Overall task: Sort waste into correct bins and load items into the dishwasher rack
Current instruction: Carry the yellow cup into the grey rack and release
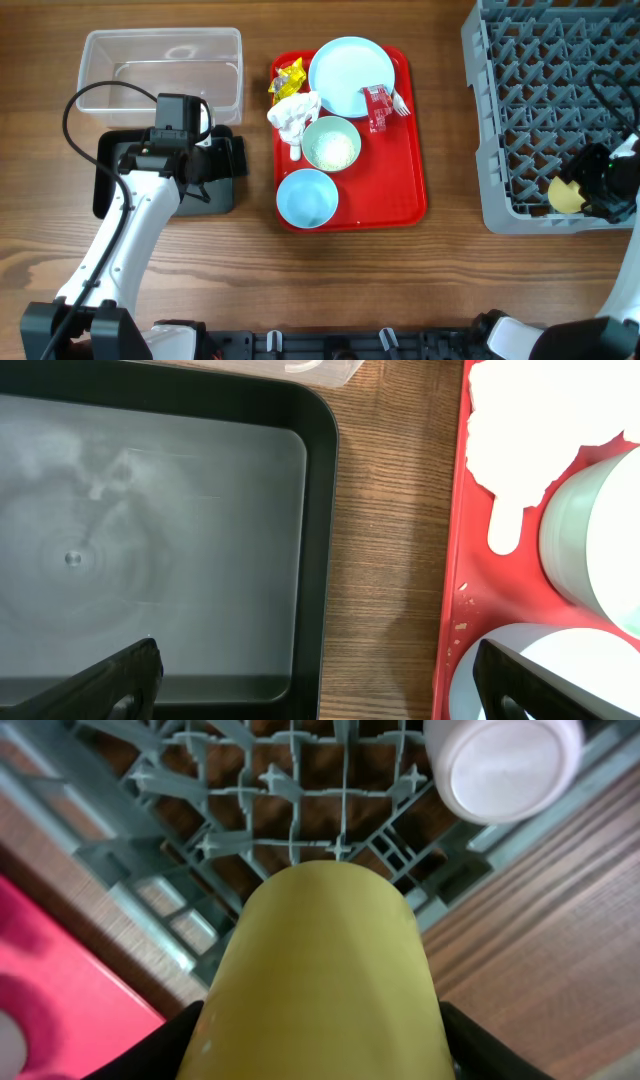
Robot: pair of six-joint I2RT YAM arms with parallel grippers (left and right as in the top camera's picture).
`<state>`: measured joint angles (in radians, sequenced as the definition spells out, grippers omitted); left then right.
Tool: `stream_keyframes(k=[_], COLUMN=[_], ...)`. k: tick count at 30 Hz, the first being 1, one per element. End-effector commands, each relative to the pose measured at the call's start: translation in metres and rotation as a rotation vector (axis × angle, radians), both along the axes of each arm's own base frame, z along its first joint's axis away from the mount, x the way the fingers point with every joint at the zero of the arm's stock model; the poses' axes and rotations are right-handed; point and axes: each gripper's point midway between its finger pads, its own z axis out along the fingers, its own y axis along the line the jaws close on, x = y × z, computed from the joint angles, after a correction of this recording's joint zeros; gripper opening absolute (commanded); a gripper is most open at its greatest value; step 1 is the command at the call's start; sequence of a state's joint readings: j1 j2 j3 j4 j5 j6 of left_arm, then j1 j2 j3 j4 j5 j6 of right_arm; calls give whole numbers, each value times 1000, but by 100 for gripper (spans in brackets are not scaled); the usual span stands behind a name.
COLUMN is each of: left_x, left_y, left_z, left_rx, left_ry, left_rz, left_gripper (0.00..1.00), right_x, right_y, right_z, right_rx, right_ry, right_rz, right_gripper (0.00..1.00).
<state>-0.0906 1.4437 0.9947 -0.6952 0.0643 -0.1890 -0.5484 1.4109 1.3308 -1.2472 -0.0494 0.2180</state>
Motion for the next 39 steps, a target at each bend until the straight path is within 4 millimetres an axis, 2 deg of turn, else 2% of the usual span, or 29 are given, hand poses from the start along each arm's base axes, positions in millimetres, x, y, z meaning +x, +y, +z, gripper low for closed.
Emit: stream_keyframes(k=[1,3,6,12,15,18,19,23,25,28,30,32,33,34,37,39], left_x=[5,5,5,5,5,5,5,5,5,5,5,5,5,5,5,5], left_y=[-1,-1,-1,-1,-1,-1,-1,-1,-1,-1,-1,-1,-1,-1,-2,-5], left_z=[3,3,3,2,2,3,3,3,3,3,2,2,2,2,3,3], left_rx=[0,0,0,0,0,0,0,0,0,0,0,0,0,0,-3,-21], left_ry=[-9,-9,-8,-8,-8,-9,-9,-8,-8,-8,-8,-7,-8,-8,-8,-6], left_rz=[0,0,0,0,0,0,0,0,0,0,0,0,0,0,-2,-10], left_gripper=[100,100,100,100,100,100,100,100,100,100,100,100,100,100,100,100], right_x=[14,23,24,26,26,25,25,34,46,67,82,97,102,109,127,137], right_y=[-7,-13,-21,-24,-26,-25,-25,-25,-26,-22,-5,29,47,75,146,180], right_z=[-12,-18,-33,-68,-81,-89,-89,-78,-59,-5,36,71,82,89,89,84], right_rx=[15,9,-2,52,67,85,86,91,88,88,96,104,93,85,108,130], right_ry=[-21,-29,25,120,155,178,177,135,79,-44,-145,-242,-267,-289,-306,-311], right_rz=[4,3,-8,-26,-41,-40,-40,-36,-24,40,138,278,334,411,568,624], right_gripper=[43,43,43,45,60,82,85,91,92,92,92,92,92,92,93,93])
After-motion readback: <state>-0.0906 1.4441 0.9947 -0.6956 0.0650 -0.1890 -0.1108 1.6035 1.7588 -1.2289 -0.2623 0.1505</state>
